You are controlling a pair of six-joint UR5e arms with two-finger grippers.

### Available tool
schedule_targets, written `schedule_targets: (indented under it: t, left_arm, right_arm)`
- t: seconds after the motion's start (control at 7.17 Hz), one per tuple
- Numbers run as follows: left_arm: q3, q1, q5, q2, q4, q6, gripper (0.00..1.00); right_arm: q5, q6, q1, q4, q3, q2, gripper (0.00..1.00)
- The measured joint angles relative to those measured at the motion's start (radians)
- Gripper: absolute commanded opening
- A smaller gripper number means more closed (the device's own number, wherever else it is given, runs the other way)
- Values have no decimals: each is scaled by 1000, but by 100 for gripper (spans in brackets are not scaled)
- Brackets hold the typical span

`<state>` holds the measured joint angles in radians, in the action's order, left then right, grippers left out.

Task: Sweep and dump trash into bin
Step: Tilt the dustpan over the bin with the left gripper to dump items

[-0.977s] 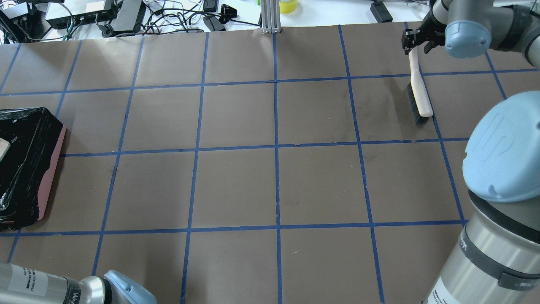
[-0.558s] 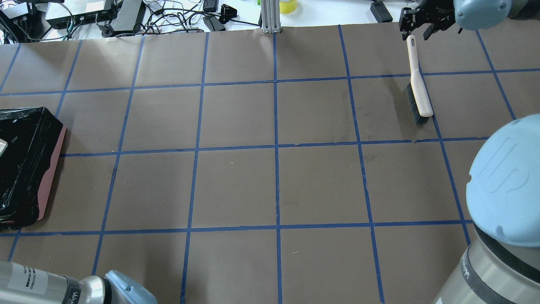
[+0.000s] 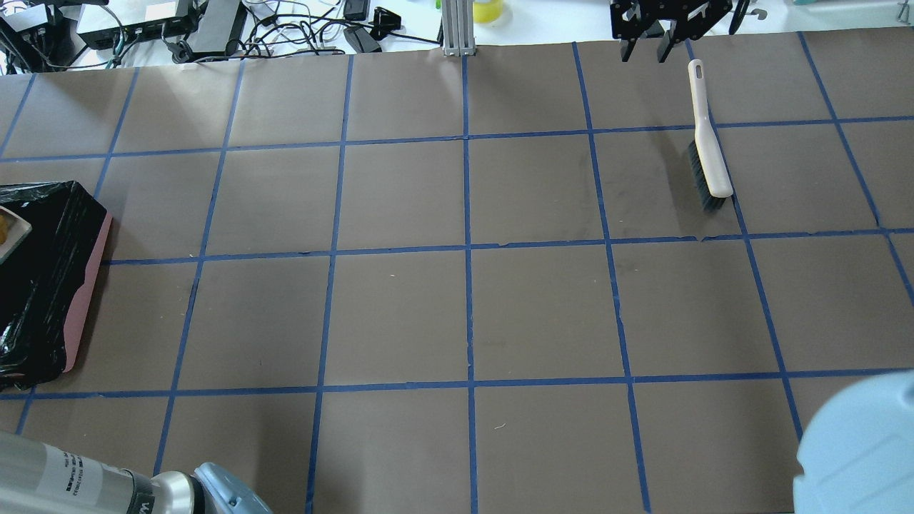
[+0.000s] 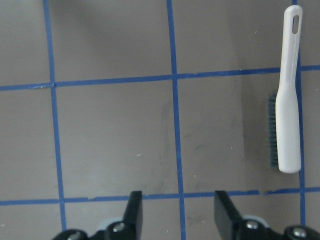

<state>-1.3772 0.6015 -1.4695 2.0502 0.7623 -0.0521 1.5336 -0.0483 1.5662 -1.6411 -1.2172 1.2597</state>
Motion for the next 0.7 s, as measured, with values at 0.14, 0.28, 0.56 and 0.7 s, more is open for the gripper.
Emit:
schedule_targets:
  t: [0.14, 0.28, 0.56, 0.7]
  left_arm:
    - [-28, 17, -20, -13, -58, 32, 0]
    - [-46, 28, -41, -28, -96, 58, 0]
    - [-58, 47, -67, -52, -131, 124, 0]
    - [-60, 55, -70, -64, -137, 149, 0]
  right_arm:
    - [0, -5, 10, 56, -4, 51, 66]
    - [0, -1, 13, 90, -10, 82, 67]
    - [-4, 12, 5, 106, -24, 113, 63]
    - [-2, 10, 4, 110, -31, 128, 43]
